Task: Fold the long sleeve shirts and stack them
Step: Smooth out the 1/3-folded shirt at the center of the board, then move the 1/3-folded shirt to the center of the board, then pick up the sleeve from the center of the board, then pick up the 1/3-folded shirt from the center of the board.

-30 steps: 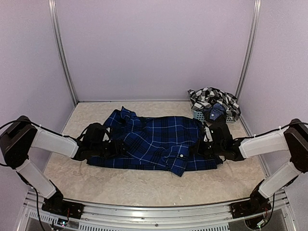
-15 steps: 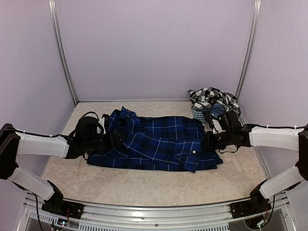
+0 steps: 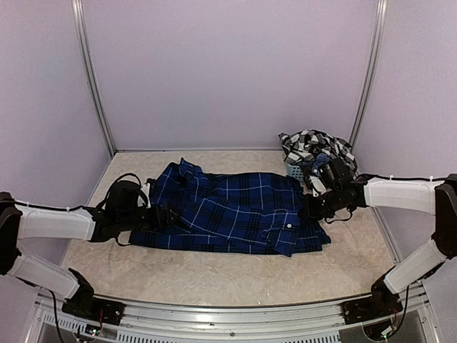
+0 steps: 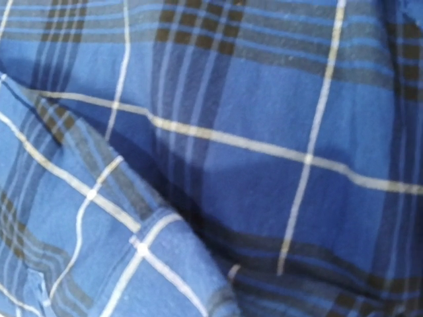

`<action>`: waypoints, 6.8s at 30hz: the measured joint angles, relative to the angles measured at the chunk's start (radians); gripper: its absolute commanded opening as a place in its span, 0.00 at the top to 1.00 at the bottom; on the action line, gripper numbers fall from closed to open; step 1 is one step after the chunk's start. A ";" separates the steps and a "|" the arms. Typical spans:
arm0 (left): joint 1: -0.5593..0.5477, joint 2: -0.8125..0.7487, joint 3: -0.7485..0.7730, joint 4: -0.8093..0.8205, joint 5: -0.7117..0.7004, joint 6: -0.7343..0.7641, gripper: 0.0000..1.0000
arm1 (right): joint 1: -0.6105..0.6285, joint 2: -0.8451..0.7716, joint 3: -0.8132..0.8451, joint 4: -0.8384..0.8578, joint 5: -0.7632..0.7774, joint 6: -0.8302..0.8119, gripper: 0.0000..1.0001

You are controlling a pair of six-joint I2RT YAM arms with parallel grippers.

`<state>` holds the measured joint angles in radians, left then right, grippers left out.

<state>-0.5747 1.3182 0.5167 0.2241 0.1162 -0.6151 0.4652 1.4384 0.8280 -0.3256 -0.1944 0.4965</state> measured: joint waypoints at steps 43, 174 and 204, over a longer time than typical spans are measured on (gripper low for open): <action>0.007 -0.008 0.044 -0.053 -0.014 0.095 0.19 | -0.063 0.278 0.254 -0.192 0.123 -0.304 1.00; 0.133 0.405 0.839 -0.062 0.348 -0.014 1.00 | 0.268 0.026 -0.006 -0.070 0.155 0.082 0.56; 0.190 0.206 0.854 -0.248 0.503 0.359 1.00 | 0.048 0.169 0.311 -0.043 0.342 -0.248 0.33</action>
<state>-0.3847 1.5238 1.3708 -0.0235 0.6189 -0.2562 0.5133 1.6073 1.1385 -0.3687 0.1478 0.2481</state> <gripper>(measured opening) 0.005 0.656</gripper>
